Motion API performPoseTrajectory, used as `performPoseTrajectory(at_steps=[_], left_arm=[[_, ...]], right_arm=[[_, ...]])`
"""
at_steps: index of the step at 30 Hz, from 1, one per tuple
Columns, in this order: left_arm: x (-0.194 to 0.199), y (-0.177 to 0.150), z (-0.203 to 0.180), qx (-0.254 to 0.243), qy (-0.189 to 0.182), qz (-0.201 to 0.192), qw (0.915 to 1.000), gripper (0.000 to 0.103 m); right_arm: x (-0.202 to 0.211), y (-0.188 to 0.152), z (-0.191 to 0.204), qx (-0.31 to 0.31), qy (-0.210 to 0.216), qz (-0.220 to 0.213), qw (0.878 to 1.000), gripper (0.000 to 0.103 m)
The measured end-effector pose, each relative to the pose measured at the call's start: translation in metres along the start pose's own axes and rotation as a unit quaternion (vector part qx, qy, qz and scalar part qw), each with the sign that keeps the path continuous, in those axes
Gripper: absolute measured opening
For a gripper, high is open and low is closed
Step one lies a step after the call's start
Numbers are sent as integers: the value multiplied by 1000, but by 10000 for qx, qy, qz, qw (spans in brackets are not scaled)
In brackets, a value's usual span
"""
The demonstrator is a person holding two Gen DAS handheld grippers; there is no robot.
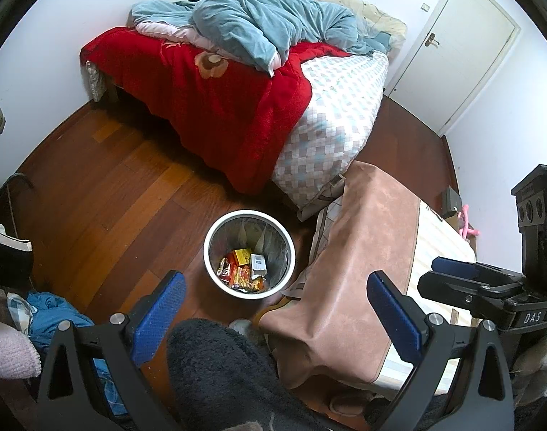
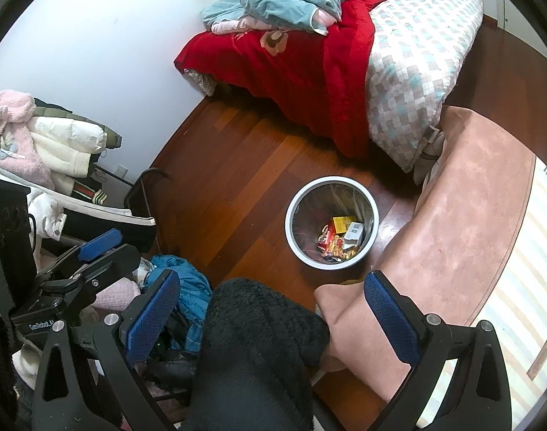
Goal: Collect trash
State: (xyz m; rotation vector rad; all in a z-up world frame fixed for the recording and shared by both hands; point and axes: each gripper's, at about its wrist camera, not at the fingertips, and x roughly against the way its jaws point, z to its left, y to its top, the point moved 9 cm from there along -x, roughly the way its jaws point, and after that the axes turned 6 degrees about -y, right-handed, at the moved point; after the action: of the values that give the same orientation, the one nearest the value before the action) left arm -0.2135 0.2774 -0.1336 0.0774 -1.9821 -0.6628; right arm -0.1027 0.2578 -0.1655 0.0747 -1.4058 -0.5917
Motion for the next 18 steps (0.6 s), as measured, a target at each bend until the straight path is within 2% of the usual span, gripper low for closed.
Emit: performPoseTrajectory(at_steps=[18], left_arm=[[2, 2, -3, -51, -97, 26, 9999, 103]], right_arm=[[5, -5, -1, -16, -24, 37, 10000, 103]])
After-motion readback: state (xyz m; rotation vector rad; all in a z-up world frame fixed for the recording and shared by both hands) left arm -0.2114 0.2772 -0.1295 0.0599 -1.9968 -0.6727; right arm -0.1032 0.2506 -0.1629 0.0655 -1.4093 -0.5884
